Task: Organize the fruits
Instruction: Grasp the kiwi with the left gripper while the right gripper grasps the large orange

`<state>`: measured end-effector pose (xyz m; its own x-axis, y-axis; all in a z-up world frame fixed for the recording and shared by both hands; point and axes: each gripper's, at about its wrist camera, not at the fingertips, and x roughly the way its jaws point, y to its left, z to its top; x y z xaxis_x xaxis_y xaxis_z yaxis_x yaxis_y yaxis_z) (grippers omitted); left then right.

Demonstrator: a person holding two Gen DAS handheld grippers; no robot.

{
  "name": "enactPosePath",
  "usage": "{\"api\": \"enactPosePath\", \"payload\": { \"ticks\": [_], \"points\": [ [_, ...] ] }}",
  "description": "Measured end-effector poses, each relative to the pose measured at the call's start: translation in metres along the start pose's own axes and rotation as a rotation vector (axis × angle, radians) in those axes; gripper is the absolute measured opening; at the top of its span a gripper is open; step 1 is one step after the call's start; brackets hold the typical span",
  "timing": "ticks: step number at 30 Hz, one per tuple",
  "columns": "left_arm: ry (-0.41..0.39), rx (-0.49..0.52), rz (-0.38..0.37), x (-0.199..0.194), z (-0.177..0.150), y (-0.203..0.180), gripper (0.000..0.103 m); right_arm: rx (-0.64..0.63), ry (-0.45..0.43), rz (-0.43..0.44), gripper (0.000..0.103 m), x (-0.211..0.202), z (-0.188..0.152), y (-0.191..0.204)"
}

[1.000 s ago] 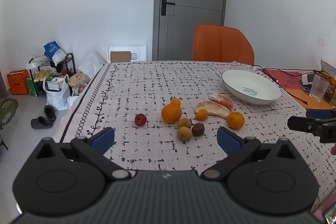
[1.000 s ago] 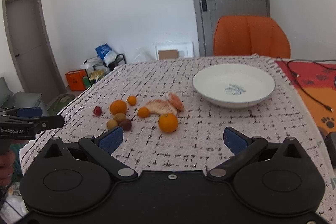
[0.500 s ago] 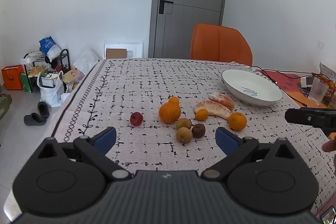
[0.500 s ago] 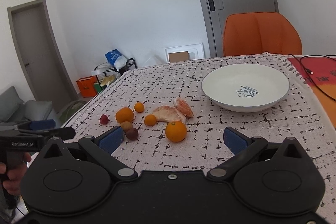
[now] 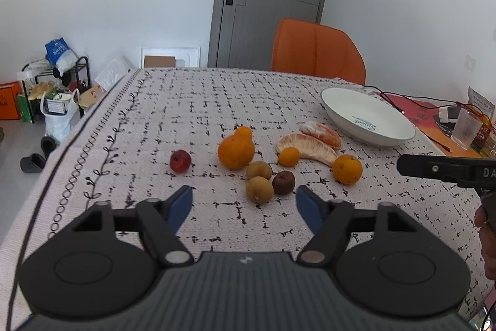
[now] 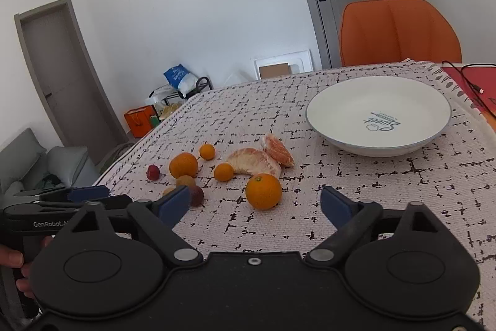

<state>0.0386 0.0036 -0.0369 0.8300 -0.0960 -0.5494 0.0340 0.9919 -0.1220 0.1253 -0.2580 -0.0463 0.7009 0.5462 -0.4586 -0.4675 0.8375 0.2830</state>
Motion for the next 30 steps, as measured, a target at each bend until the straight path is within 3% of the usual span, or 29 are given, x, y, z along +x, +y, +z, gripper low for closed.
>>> {"api": "enactPosePath", "payload": {
  "ticks": [20,22,30],
  "points": [
    [0.100,-0.006,-0.030,0.056,0.012,-0.003,0.041,0.014,0.081,0.027,0.077,0.049,0.005,-0.015],
    [0.113,-0.006,-0.035,0.060,0.011,-0.003,0.026,0.012,0.088,0.032,0.077,0.053,0.005,-0.015],
    [0.085,-0.006,-0.023,0.052,0.014,0.001,0.025,0.008,0.106,0.049,0.077,0.065,0.006,-0.014]
  ]
}}
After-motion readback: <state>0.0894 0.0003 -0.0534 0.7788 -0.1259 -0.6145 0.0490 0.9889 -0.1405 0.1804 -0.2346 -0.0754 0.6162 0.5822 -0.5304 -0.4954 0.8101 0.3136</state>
